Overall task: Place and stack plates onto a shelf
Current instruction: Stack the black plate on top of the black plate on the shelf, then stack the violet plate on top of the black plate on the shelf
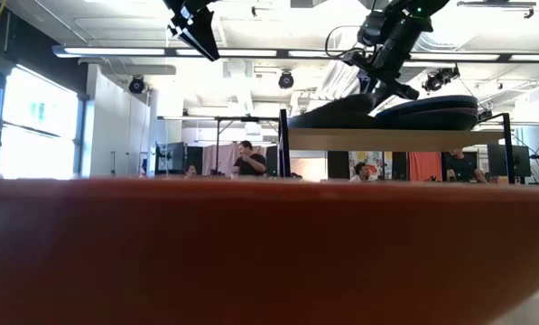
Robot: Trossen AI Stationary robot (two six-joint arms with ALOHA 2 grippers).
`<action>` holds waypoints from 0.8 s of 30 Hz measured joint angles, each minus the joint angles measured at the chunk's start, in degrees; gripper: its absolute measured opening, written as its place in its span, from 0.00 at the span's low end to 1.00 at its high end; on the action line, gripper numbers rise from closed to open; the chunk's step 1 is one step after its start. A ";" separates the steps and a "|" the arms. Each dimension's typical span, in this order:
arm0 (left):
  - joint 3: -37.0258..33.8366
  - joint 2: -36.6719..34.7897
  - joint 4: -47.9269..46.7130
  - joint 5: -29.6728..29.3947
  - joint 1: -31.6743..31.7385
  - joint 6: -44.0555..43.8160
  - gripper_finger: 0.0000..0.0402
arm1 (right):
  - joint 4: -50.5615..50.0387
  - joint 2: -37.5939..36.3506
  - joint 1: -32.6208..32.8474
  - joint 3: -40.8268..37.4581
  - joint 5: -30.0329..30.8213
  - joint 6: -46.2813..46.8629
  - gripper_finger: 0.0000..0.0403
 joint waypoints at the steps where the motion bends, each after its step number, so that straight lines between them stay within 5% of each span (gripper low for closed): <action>1: 0.00 0.00 0.01 0.00 0.00 0.00 0.23 | 0.27 0.00 0.00 0.00 0.00 0.01 0.20; 18: 0.00 0.00 0.00 0.02 0.00 0.00 0.22 | -3.49 -0.20 -2.23 9.46 -1.95 -1.50 0.25; 24: 0.00 0.00 -1.23 1.92 0.00 -0.50 0.22 | -9.08 -0.24 2.26 14.18 -3.43 -1.50 0.25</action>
